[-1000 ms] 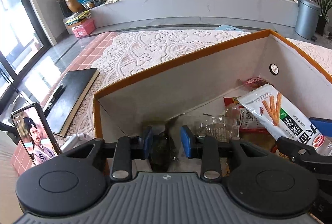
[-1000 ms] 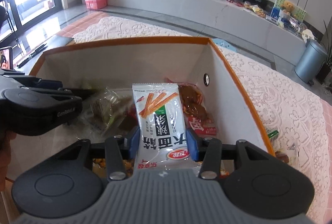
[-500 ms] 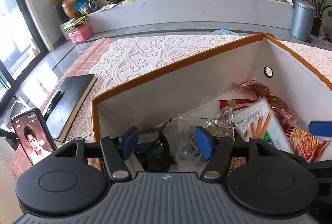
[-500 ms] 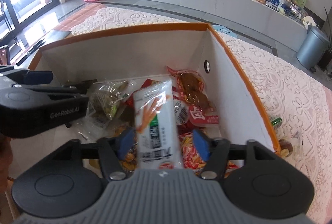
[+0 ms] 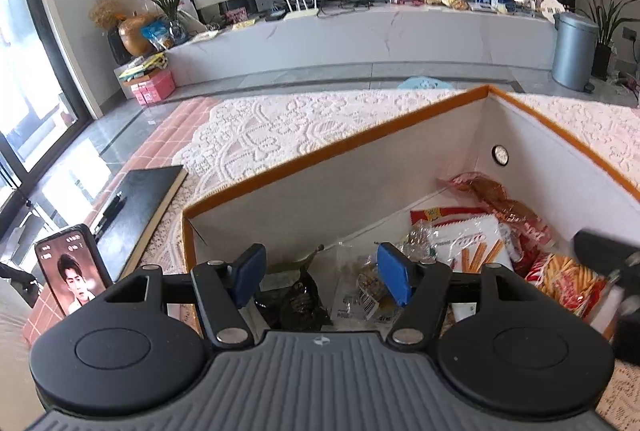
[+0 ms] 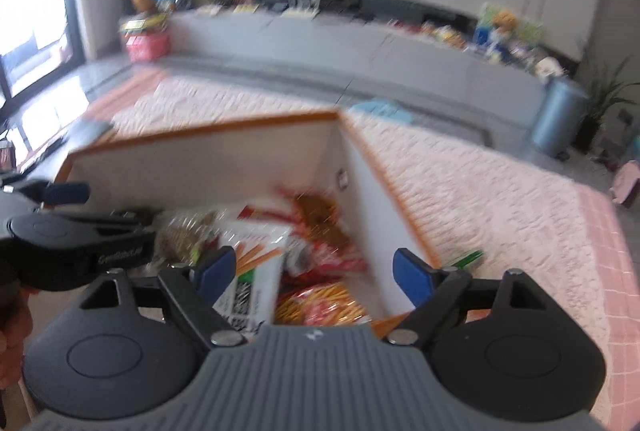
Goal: Organize snacks
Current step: 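Withdraw both open tools from the box toward the green sausage stick and clear bag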
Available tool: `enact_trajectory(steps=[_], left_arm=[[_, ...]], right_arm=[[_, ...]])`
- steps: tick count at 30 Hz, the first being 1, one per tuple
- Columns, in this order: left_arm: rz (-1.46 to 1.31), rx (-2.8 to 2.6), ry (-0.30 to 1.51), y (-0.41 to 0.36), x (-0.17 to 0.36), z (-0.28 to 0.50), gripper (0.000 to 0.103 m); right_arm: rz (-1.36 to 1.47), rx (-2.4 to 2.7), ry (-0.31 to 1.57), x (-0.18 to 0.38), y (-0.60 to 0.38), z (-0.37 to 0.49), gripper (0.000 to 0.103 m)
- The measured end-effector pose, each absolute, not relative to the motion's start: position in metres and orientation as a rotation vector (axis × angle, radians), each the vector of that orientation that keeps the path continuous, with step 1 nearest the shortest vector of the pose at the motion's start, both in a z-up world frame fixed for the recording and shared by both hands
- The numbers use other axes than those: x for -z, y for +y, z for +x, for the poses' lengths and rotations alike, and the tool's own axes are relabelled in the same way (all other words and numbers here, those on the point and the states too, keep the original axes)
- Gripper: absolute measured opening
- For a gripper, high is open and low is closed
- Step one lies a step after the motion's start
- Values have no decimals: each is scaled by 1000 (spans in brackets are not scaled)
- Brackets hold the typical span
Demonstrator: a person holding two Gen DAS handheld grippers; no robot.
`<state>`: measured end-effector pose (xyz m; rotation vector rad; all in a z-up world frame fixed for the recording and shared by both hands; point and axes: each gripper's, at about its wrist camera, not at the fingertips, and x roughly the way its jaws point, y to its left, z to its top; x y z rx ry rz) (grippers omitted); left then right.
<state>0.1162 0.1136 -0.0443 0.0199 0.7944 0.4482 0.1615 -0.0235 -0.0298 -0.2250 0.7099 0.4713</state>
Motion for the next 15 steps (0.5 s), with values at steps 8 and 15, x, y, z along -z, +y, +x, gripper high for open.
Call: enact_trajectory(steps=[8,15], left_arm=[[56,-377,678,82,21,104,78],[100,-181,612,37,5,94,84]], right_arm=[[-118,-333,515,4,-77,137,93],[-55,-255,447,-1,-124,119,99]])
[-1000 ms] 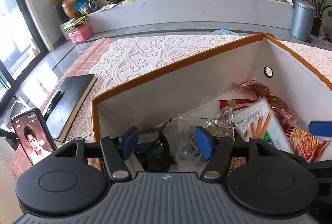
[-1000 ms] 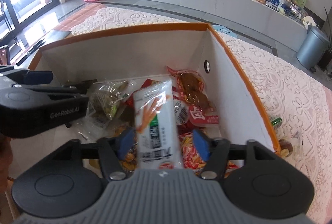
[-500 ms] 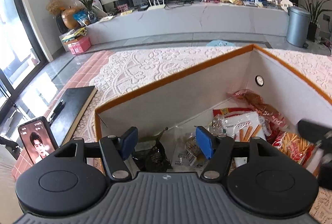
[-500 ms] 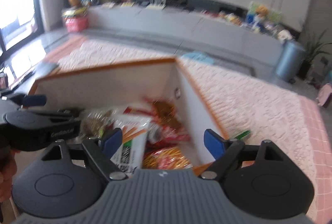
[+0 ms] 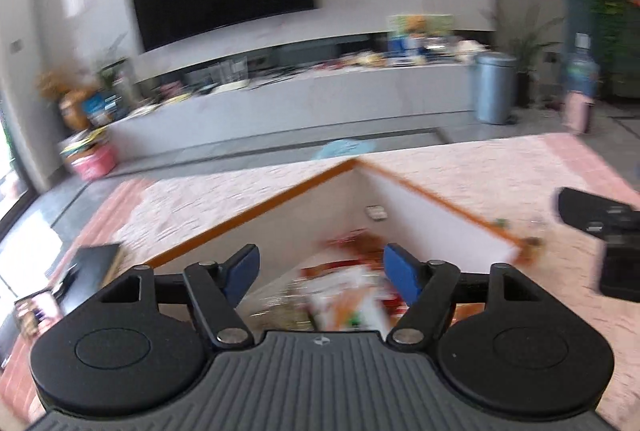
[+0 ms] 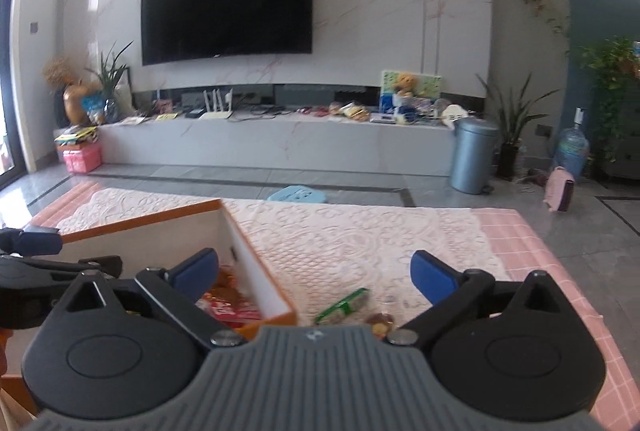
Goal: Organize snacks
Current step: 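Withdraw both open tools from the box toward the green sausage stick and clear bag, then grasp the green sausage stick with the left tool while the right tool grasps the small clear bag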
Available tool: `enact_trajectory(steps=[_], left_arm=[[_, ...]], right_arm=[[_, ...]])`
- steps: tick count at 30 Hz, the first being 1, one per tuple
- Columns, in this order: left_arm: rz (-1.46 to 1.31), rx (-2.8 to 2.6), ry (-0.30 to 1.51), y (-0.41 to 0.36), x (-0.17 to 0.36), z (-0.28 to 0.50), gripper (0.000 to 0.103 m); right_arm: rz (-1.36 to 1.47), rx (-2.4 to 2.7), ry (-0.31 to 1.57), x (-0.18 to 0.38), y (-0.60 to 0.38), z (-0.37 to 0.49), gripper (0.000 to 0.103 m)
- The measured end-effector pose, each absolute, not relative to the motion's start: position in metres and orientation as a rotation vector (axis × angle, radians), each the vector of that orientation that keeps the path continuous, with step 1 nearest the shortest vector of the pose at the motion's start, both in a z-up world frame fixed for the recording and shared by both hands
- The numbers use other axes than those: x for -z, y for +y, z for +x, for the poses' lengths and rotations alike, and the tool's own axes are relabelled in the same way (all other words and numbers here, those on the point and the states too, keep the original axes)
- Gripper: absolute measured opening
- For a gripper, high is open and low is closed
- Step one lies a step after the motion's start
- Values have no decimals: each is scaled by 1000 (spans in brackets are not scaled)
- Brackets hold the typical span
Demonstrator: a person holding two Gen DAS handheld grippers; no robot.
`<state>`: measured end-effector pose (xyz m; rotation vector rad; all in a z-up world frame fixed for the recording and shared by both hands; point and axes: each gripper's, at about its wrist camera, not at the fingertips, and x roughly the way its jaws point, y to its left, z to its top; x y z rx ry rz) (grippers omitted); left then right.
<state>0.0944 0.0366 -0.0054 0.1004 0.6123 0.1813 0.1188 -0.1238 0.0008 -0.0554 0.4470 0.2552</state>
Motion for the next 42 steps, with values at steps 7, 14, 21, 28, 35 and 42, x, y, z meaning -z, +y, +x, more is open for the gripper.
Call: enact_trajectory(steps=[7,14,21,28,35,42], left_arm=[[98,14,623,-3,5,91,84],[114,71,652,-30,14,99,88],[139,80,658,-51,26,105,89],[252,169,635,-60,36,112,84],[307,226,648,-68,30,143,72],[265,294,762,-61,29,185,66]], right_arm=[[-35,-191,452,2,-164,109,99],[-13,-131,453,8,-201,105,99],[8,-122,503,25,-226,113,99],[-25,-182,563,48,-234,136,99],[-15,-263,620,69,-232,172,90],[33,-328,696,91,-217,219,86]])
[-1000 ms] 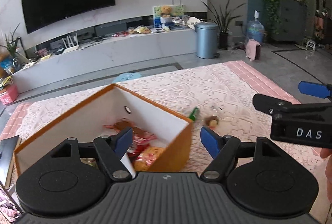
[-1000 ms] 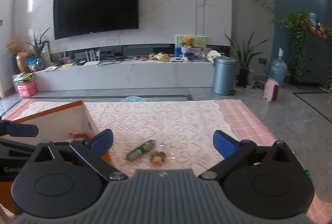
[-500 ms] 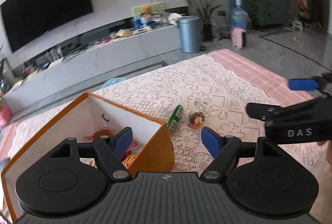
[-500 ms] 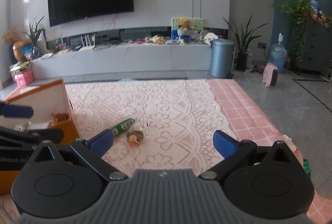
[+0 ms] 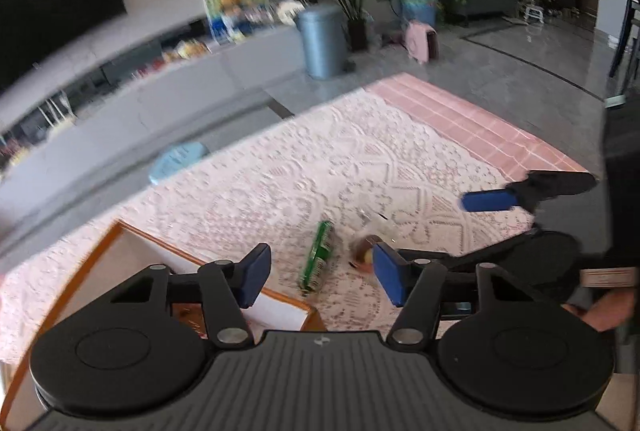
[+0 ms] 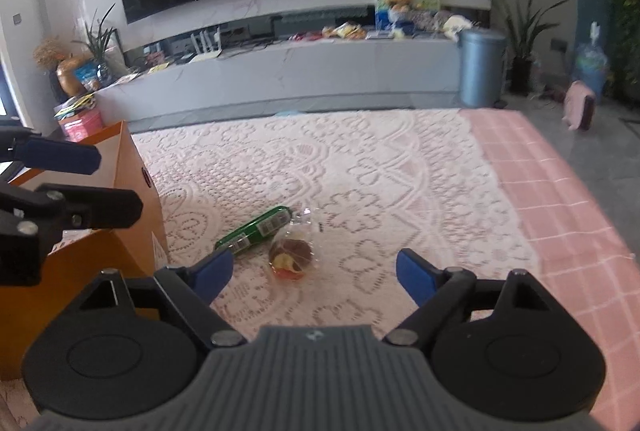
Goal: Organize snacks
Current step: 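Grasp the green sausage stick with the left tool while the right tool grasps the small clear bag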
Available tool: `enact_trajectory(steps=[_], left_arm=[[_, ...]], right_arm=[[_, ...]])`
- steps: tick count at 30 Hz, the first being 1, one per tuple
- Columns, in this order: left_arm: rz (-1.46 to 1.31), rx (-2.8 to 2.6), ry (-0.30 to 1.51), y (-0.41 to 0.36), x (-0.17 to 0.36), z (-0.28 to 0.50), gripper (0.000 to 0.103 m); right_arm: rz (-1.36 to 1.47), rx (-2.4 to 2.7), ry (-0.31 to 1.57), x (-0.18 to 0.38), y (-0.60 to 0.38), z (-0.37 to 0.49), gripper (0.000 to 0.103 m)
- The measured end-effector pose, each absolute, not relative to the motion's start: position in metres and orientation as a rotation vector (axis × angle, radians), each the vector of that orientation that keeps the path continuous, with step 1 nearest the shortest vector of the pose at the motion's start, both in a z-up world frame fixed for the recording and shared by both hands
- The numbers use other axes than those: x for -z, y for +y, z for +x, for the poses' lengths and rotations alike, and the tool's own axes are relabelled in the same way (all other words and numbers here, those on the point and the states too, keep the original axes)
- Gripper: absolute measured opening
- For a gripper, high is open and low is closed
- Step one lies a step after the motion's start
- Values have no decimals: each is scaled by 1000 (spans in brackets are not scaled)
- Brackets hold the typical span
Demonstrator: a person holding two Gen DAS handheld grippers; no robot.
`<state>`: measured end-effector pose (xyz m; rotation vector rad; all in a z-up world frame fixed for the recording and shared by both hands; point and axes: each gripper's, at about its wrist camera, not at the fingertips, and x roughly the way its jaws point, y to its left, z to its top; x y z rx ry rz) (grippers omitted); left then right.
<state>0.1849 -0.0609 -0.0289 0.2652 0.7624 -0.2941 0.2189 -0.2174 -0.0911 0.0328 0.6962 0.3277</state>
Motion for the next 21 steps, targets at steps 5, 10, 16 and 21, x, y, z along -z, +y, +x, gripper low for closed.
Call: enact_trajectory(steps=[5,10,16,21], left_arm=[[243,324,884,-55,37,214,62],[291,329,943,-56,44,233,61],[313,338,1029,-65,57,258,51],[325,361,1109,-74,68,280,44]], right_arm=[[52,-361,754,112,-208,257,78],[69,-372,783,131,-203,282,72],[109,-421,808,143,-203,290,47],[117,-463,807,142,-204,290,34]])
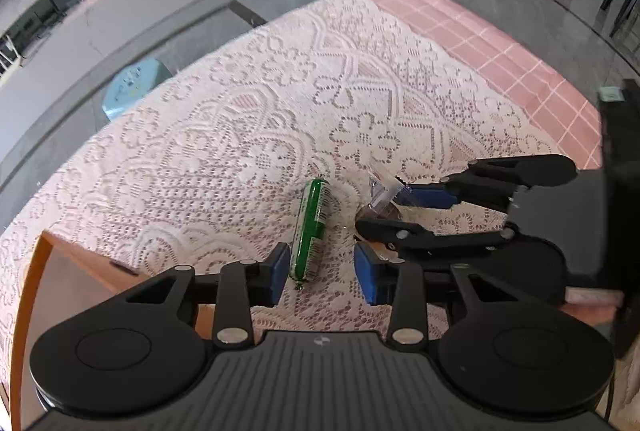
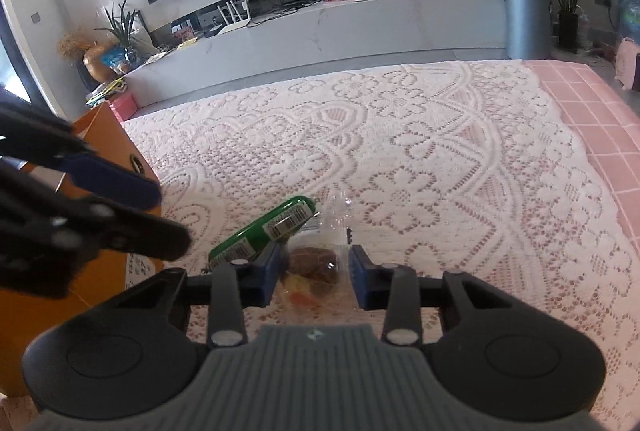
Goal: Organize snacks
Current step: 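Grasp the green sausage stick with the left tool while the right tool grasps the small clear bag, then lift both snacks and carry them over the orange box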
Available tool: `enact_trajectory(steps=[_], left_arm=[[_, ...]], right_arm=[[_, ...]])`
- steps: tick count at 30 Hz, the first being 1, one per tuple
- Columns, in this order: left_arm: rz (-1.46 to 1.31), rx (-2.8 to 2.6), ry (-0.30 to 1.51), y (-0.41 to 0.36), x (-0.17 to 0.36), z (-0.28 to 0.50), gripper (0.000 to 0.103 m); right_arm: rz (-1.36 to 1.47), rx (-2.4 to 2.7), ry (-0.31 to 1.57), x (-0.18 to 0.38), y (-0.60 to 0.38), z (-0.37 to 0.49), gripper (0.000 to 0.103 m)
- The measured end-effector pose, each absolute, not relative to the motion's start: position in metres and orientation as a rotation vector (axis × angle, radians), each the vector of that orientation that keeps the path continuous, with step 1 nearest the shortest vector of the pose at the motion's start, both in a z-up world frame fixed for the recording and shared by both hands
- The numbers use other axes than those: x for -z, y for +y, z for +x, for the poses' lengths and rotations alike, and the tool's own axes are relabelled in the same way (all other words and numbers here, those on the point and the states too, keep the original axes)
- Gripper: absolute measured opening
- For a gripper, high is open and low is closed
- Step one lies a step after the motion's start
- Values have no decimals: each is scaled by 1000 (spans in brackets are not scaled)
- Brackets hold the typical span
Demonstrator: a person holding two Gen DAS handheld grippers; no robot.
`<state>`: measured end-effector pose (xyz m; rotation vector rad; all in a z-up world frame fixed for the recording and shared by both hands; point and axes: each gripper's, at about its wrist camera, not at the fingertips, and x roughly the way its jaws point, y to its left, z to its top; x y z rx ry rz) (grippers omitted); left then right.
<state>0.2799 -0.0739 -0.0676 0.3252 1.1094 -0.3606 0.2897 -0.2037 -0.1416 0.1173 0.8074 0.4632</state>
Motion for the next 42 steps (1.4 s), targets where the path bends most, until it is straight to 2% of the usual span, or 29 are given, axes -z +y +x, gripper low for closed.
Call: enact_trajectory(steps=[12,22,26,32,42], left_arm=[[359,320,1285,-97,101,329,44],[363,233,1374,-102,125,346,41],[364,189,1406,-101,132,351,27],[336,177,1376,-100,130,346,25],[202,213,1239,-100,83,316,24]], right_arm=[[228,-352,789,135,-240,291,31],[206,-358,776,138,-241,288,31],[207,-355,786,141,-239,289,31],[201,-354,795,142,-238,290,31],[169,-347,789,133,-238,274,30]])
